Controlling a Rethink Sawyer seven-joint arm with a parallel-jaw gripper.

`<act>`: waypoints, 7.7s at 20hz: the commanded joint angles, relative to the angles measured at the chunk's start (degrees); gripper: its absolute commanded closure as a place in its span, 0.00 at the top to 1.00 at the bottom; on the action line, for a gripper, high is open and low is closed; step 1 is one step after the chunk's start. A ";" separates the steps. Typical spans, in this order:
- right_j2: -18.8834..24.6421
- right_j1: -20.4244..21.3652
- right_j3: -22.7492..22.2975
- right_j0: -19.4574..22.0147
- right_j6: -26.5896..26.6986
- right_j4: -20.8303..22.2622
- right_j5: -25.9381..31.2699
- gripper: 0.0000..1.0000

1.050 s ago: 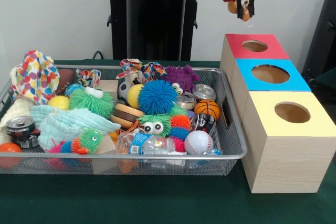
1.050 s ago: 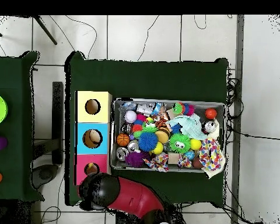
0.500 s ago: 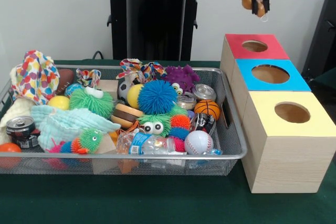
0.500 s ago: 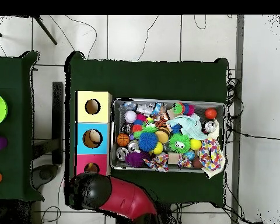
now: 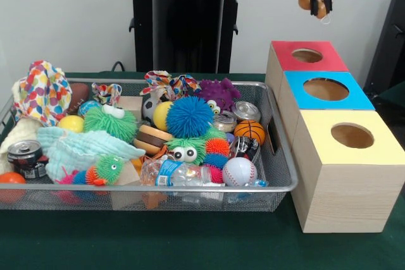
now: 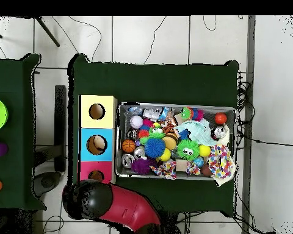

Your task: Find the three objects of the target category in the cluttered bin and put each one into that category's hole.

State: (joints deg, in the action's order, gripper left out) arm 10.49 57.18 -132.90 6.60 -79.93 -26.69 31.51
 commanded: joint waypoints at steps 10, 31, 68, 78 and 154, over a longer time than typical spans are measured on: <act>12.08 0.18 -3.05 5.78 -4.27 -8.07 -12.87 0.00; 15.26 -5.07 -0.84 11.07 -8.06 3.87 -19.32 0.00; 19.84 -11.27 -4.89 17.17 -14.05 15.52 -32.07 0.00; 14.79 -10.94 -4.40 14.09 -11.92 14.28 -27.54 0.00; 12.67 -30.39 -1.41 17.51 -12.81 27.70 -46.20 0.00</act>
State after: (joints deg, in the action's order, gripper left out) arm 24.24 33.39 -136.46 22.00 -79.93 0.34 -17.26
